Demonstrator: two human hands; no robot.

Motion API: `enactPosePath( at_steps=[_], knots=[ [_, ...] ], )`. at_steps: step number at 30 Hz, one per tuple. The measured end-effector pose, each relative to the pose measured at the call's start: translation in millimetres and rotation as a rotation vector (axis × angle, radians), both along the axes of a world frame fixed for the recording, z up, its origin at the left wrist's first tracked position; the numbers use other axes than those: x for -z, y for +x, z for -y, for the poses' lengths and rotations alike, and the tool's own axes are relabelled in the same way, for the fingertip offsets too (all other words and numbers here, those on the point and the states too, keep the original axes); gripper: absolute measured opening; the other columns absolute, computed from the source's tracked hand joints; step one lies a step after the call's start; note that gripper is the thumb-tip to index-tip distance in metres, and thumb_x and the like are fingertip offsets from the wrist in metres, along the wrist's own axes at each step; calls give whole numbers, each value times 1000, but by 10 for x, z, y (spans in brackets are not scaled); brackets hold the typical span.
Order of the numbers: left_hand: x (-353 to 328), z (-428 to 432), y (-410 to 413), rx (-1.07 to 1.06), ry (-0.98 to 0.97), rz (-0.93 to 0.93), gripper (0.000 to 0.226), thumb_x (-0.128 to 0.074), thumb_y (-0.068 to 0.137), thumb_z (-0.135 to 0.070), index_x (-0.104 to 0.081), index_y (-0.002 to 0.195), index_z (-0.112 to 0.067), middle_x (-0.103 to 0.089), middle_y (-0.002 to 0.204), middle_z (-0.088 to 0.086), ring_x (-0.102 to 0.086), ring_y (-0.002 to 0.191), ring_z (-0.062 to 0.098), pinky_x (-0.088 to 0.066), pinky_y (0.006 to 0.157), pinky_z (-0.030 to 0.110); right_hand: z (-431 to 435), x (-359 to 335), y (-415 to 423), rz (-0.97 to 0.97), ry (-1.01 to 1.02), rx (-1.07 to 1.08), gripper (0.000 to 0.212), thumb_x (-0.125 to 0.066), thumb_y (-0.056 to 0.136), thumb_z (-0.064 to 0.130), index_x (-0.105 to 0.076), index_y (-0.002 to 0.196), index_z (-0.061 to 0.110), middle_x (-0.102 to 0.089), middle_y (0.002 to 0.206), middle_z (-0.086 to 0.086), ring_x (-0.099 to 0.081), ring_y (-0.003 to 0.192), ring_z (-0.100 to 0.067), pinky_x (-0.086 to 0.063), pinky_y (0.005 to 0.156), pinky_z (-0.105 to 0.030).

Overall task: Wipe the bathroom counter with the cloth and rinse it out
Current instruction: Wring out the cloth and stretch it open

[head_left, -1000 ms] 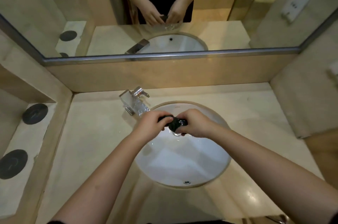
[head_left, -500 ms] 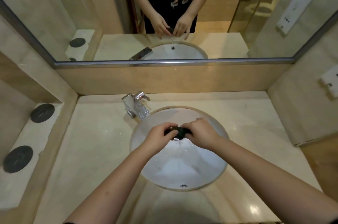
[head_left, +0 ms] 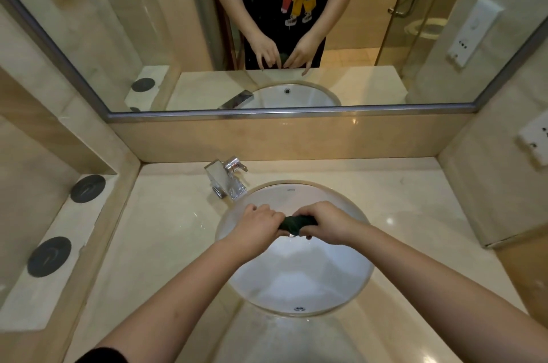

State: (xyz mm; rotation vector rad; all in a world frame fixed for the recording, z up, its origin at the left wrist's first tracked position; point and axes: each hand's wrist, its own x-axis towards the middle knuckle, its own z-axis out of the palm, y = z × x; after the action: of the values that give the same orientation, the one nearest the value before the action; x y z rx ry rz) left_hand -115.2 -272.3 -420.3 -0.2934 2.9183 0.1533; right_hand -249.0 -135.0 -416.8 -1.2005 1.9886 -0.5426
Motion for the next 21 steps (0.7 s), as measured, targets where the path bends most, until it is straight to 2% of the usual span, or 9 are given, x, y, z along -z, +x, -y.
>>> enactPosePath(
  at_steps=[4,6,8,10,13,15,17,19,21],
  knots=[
    [-80,-45,-51,-217,350,-26,35,-40,100,-39,-64,99,-12,-62,89,8,-54,88,26,-30,71,32,-17,129,-5,-524,-166,-108,18,-55,89,16,-64,103,24,-69,80,5,-60,77,-17,-27,107,-33],
    [-45,-51,-51,-354,631,-51,40,-44,98,-37,-65,88,-4,-58,75,7,-52,71,23,-32,65,32,-64,249,-24,-763,-312,-119,25,-64,77,6,-63,97,22,-63,67,8,-59,62,-16,-31,107,-39],
    [-27,-88,-36,-474,894,-41,44,-47,98,-36,-62,83,2,-54,62,1,-46,57,13,-32,60,28,-124,315,-21,-877,-439,-135,36,-63,65,-4,-62,93,19,-55,59,9,-52,49,-16,-32,104,-40],
    [-35,-108,-7,-549,1064,-16,40,-47,99,-37,-60,78,-5,-48,51,-9,-42,47,4,-31,56,21,-162,366,-10,-934,-538,-131,37,-53,67,-7,-62,95,15,-56,63,7,-49,47,-18,-31,105,-42],
    [-23,-102,45,-560,1188,65,37,-46,98,-43,-59,74,-17,-47,57,-7,-45,58,7,-32,65,24,-173,386,9,-995,-543,-122,35,-48,73,-6,-61,97,15,-59,69,6,-48,48,-18,-32,106,-45],
    [3,-99,79,-540,1157,106,33,-45,98,-42,-61,79,-20,-58,65,-7,-52,71,11,-36,71,26,-153,357,12,-964,-434,-159,33,-57,72,-2,-60,96,20,-58,68,8,-53,53,-17,-34,106,-48],
    [41,-113,106,-522,1080,128,24,-48,96,-36,-63,89,-18,-69,78,-7,-58,81,12,-40,74,26,-118,276,10,-826,-253,-201,28,-59,79,6,-61,99,26,-61,75,7,-60,69,-17,-33,107,-48],
    [68,-107,107,-455,900,121,18,-54,89,-30,-63,94,-16,-69,83,-7,-58,78,14,-42,70,27,-91,143,42,-494,-67,-196,27,-55,89,18,-62,113,29,-64,90,3,-59,87,-16,-35,103,-38],
    [57,-75,101,-361,632,87,18,-54,85,-27,-62,98,-18,-63,82,-4,-57,78,18,-42,72,32,-78,21,69,-131,28,-123,25,-54,92,26,-63,114,27,-64,89,-1,-56,80,-14,-43,79,-31]
  ],
)
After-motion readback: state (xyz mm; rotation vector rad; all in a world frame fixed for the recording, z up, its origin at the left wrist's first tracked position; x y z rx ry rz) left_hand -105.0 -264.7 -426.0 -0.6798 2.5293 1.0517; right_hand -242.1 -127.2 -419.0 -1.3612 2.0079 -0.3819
